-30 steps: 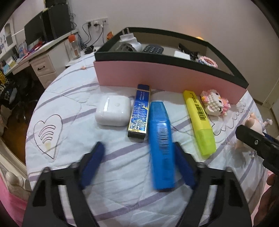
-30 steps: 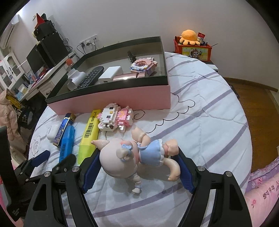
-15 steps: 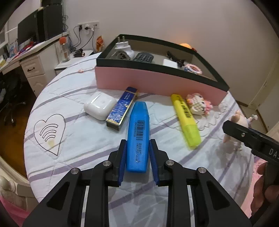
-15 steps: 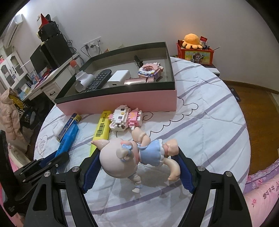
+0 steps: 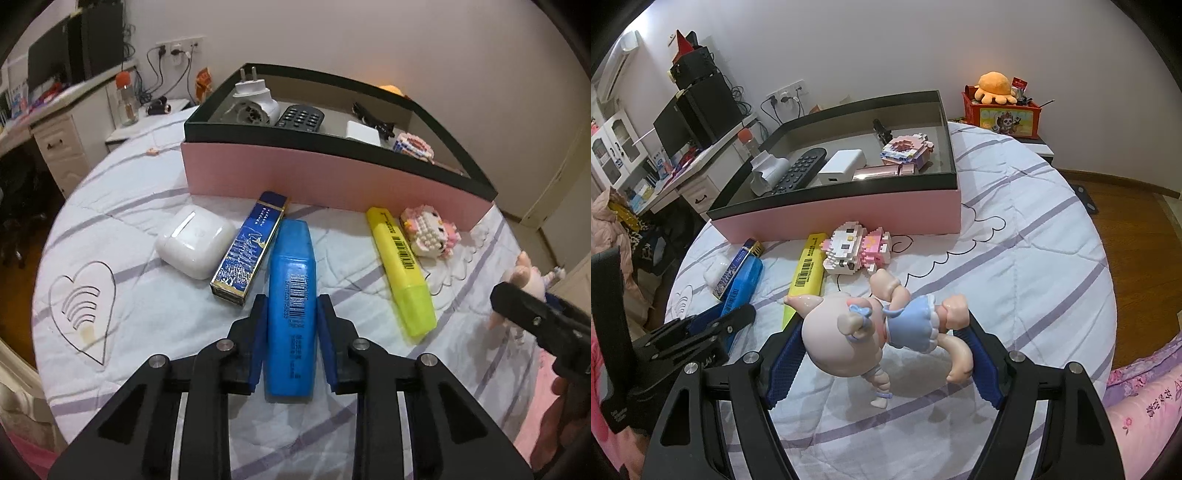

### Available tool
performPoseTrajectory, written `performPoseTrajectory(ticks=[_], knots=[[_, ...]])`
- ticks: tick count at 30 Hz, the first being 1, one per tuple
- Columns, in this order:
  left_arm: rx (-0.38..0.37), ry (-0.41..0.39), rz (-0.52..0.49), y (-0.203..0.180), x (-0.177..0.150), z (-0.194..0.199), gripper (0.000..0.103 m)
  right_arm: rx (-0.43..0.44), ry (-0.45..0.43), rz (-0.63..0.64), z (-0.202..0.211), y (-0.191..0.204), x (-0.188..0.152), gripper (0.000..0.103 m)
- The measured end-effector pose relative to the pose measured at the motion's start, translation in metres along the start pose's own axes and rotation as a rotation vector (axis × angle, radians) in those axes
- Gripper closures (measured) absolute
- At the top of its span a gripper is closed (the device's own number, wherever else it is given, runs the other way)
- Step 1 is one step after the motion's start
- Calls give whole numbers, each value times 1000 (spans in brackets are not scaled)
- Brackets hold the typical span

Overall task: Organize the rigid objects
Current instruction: 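Grasp the pig plush with the right tool while the left tool grasps the blue highlighter, then carry the pig plush and blue highlighter into the pink box and open both tools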

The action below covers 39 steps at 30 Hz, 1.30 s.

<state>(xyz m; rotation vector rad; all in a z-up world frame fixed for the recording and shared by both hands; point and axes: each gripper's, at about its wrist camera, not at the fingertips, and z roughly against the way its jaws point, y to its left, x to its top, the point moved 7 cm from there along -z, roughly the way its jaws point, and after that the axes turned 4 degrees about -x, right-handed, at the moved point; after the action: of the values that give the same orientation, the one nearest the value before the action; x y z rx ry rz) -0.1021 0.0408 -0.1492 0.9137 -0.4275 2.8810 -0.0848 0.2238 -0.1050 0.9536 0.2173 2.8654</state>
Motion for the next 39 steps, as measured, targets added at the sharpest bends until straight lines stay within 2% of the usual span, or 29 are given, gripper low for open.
performPoseTrajectory(ticks=[8,12,18,24,27,30,35,39], knots=[[-24,-26,5,-3,-10,24,77,-1,-8,-3,3,0,3,24],[-35,-64,-11,-10,-3,47,77,2,-17,6,8,3,6,24],[-39,-126,-53,-24,34,74,77,12,-51,37,24,13,27,24],[-16,-185,-106,-35,91,85,77,19,-95,78,39,28,73,24],[-20,-201,-118,-39,122,79,77,10,-120,108,41,35,103,24],[-36,-183,-112,-40,150,58,77,1,-125,119,30,38,133,24],[-25,-135,-120,-40,179,10,77,-9,-78,127,-13,37,165,24],[-26,-83,-118,-41,186,-26,77,-25,-12,124,-53,29,175,24]])
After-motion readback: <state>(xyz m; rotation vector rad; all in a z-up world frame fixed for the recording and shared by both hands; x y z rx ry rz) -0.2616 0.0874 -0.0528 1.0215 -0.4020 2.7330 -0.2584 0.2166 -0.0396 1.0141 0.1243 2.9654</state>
